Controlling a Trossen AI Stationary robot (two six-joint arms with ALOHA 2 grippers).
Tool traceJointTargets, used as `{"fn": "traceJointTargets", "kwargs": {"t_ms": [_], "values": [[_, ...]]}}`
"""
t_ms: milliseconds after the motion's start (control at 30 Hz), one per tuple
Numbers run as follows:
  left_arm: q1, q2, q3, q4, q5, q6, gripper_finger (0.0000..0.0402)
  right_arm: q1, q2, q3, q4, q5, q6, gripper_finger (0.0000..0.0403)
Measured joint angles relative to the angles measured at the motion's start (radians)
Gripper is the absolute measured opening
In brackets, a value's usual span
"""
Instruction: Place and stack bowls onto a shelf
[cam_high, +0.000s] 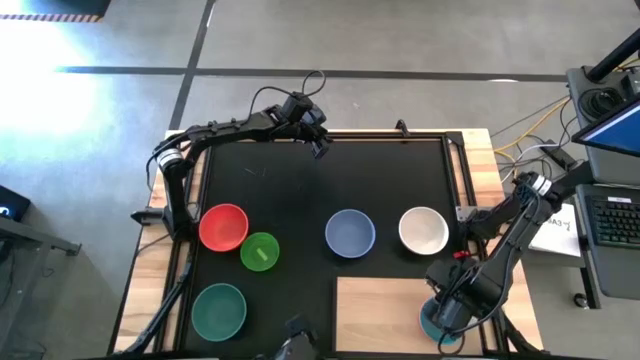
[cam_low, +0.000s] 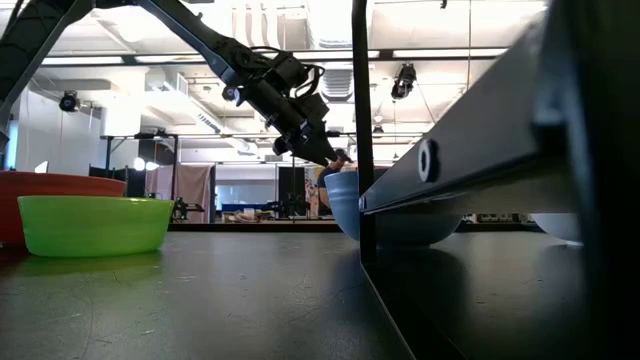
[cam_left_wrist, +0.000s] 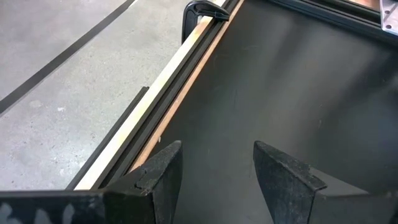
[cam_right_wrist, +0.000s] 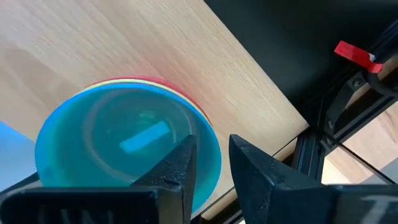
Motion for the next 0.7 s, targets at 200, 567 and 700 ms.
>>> {"fn": "traceJointTargets", "kwargs": {"t_ms": [200,567,700], "values": [[0.0,0.0,0.0,0.0,0.0,-0.001,0.0178,0.0,0.009,0.0,0.003,-0.019,-0.021,0.0065],[-0.007,-0.004,0.0,-0.126,0.002,-0.012,0.0178,-0.004,-0.022,0.018,-0.007,0.225,-0.091,0.0063],[-0.023,-0.011,0.0,-0.248,0.003,0.011,0.0178,-0.026,-0.022,0.017,-0.006,0.372,-0.176,0.0066]]}}
